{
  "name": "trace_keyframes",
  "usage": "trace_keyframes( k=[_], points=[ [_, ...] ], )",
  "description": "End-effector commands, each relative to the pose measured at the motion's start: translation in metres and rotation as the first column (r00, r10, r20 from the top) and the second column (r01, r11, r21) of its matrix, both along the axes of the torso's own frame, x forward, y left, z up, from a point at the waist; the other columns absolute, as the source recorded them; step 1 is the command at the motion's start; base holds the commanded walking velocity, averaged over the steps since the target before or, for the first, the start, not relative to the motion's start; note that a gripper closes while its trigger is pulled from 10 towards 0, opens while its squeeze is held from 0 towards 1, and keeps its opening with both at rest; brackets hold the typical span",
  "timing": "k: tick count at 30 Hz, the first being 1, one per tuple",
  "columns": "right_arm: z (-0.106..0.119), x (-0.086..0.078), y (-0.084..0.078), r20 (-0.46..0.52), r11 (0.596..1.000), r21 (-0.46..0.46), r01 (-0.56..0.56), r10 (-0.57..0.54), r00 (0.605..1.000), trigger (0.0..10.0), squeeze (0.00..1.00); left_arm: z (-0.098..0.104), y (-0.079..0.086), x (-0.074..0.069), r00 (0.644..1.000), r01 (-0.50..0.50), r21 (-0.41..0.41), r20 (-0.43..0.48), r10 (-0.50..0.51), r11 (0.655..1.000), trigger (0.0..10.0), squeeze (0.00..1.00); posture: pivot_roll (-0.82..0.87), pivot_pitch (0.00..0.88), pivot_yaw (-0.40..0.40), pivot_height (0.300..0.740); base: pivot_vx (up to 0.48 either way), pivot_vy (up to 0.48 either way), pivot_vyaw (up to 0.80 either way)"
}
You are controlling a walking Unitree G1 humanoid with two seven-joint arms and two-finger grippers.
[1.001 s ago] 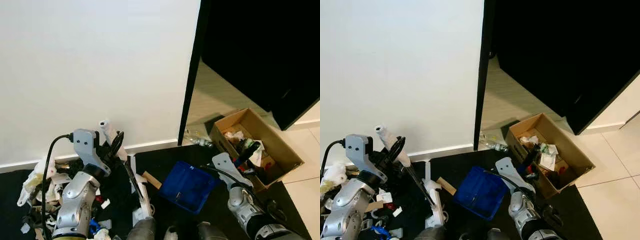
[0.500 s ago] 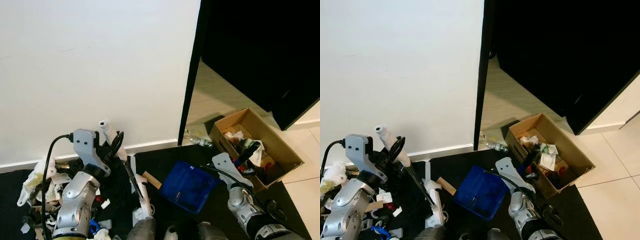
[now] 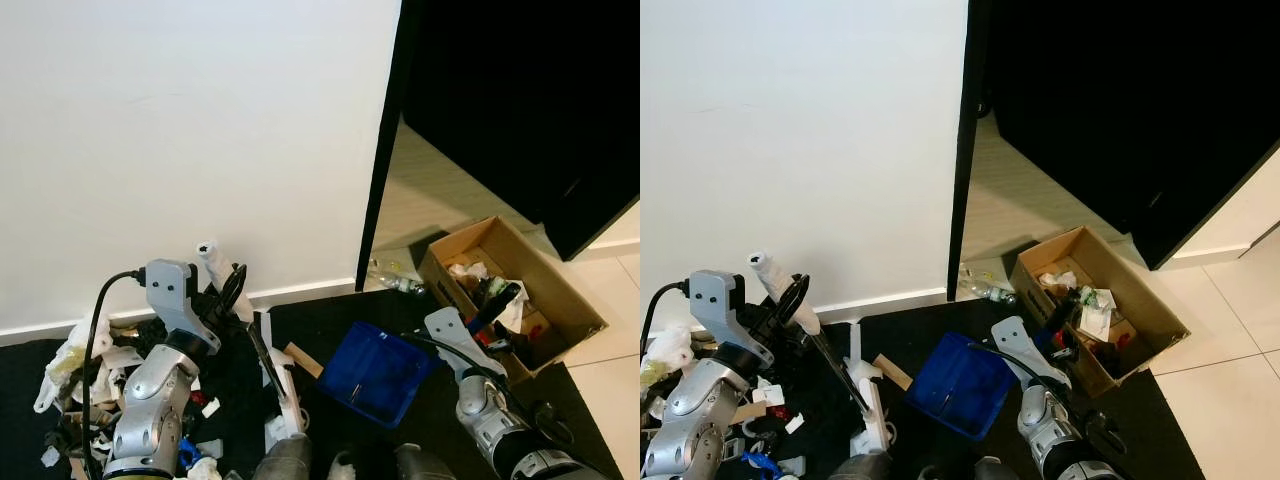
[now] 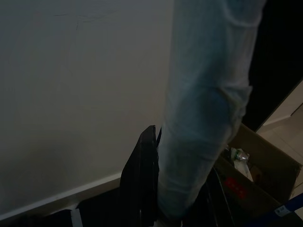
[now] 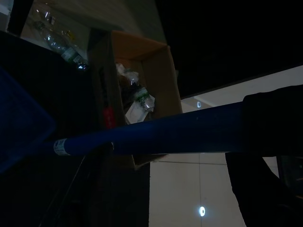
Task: Sweep floor
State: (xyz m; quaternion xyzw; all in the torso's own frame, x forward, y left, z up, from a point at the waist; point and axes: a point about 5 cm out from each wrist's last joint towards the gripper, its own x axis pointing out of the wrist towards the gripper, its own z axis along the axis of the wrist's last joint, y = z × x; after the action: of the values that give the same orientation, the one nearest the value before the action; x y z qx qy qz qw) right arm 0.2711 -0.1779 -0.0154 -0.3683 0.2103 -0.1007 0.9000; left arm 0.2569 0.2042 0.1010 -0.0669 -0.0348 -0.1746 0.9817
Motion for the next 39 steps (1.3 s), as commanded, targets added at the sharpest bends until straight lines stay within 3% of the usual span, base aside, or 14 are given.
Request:
trace_keyframes(
  k=[1, 39],
  points=[
    [-0.0062, -0.0078, -0.0026, -0.022, 1.000, -0.006, 0.012, -0.013, 1.000, 10.0, 0.00, 0.0009, -0.0044, -0.0011, 1.000, 0.010, -0.015, 0.015, -0.010, 1.000, 10.0, 0.01, 0.23, 0.143, -0.006, 0.740, 0.000, 0.000, 0.00],
    [-0.0069, -0.0096, -0.0071, -0.023, 1.000, -0.008, 0.015, -0.015, 1.000, 10.0, 0.00, 0.0010, -0.0051, 0.0007, 1.000, -0.006, -0.024, 0.025, 0.006, 1.000, 10.0, 0.01, 0.22, 0.139, -0.028, 0.740, 0.000, 0.000, 0.00]
  ],
)
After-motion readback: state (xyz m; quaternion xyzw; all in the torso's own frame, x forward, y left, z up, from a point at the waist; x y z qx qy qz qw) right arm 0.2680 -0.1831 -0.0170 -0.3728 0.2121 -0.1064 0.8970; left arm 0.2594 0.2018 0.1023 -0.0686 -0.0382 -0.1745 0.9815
